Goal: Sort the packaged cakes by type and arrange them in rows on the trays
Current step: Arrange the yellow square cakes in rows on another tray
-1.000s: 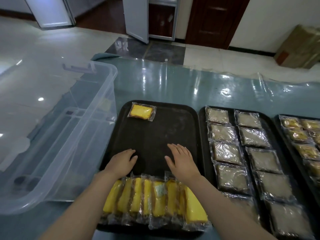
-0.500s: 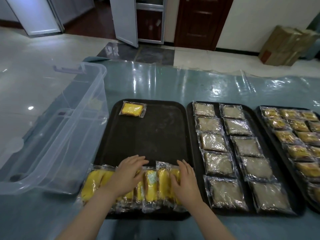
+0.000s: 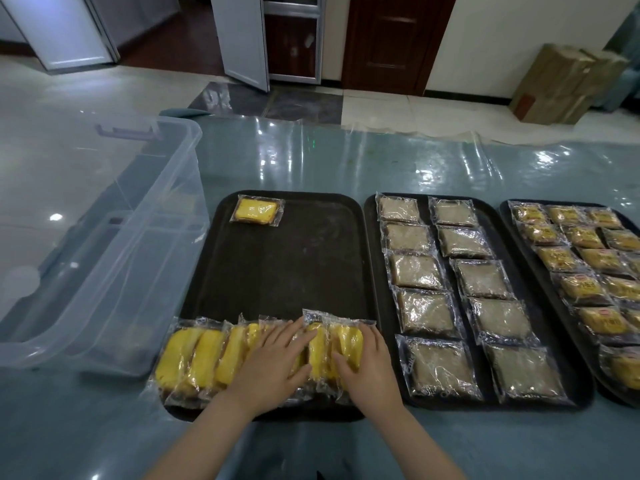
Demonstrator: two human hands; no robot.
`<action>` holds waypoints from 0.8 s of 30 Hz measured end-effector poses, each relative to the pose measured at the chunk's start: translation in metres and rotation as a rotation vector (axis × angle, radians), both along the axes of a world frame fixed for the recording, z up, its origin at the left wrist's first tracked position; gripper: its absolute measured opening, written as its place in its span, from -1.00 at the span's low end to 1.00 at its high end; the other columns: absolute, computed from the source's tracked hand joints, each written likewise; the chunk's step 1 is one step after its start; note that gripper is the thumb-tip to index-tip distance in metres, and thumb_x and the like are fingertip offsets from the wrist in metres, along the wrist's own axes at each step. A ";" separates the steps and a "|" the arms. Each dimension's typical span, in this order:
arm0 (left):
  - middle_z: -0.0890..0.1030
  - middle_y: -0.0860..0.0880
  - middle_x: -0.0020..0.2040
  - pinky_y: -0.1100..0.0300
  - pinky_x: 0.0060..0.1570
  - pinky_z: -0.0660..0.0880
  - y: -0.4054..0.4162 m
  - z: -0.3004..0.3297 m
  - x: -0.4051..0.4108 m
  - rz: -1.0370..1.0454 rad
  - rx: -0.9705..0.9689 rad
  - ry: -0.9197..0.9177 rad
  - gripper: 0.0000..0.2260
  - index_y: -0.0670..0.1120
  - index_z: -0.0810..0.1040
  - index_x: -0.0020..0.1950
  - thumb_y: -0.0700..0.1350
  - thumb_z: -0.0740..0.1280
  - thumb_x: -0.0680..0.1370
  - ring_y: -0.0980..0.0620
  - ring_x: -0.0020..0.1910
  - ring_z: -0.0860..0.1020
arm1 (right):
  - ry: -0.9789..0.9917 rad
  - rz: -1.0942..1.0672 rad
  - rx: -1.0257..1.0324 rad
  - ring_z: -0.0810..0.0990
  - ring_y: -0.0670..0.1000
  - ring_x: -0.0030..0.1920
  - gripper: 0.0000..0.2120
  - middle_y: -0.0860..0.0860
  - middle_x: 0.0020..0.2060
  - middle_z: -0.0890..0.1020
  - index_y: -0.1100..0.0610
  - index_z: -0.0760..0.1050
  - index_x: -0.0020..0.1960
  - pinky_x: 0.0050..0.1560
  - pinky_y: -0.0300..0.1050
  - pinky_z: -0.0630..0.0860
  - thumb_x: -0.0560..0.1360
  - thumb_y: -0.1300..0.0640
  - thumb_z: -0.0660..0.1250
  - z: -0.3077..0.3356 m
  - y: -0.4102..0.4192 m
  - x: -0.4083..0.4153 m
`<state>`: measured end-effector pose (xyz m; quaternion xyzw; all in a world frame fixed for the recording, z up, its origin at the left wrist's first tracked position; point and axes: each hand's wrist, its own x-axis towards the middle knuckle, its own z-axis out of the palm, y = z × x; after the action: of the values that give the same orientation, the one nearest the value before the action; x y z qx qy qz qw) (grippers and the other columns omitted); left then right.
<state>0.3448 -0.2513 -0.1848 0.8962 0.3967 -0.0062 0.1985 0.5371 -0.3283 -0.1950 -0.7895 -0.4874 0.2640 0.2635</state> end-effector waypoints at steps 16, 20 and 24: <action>0.01 0.18 0.60 0.12 0.53 -0.28 -0.028 0.008 0.027 -0.045 -0.043 -0.046 -0.38 0.12 0.03 0.61 0.29 0.05 0.59 0.28 0.52 -0.16 | 0.339 -0.206 0.044 0.54 -0.08 0.11 -0.70 -0.10 0.09 0.56 -0.03 0.44 0.24 0.04 -0.27 0.43 0.54 0.01 0.40 0.010 -0.001 0.007; 0.04 0.23 0.56 0.22 0.50 -0.31 -0.039 0.019 0.038 -0.058 -0.104 -0.095 -0.28 0.07 -0.02 0.62 0.35 0.12 0.57 0.35 0.46 -0.15 | 0.531 -0.324 0.112 0.59 -0.11 0.02 -0.78 -0.05 0.03 0.60 -0.02 0.45 0.13 -0.03 -0.22 0.50 0.54 0.02 0.41 0.014 0.002 0.004; 0.12 0.30 0.43 0.28 0.50 -0.11 -0.046 0.026 0.045 0.002 -0.220 -0.214 -0.27 0.09 0.00 0.61 0.30 0.23 0.55 0.38 0.40 0.00 | 0.647 -0.381 0.101 0.62 0.00 0.06 -0.75 0.01 0.04 0.62 -0.01 0.50 0.10 0.16 0.06 0.57 0.50 -0.04 0.45 0.011 0.003 0.006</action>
<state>0.3899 -0.2976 -0.1588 0.8641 0.3714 0.0460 0.3365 0.5428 -0.3255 -0.1836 -0.7278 -0.2360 0.4215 0.4867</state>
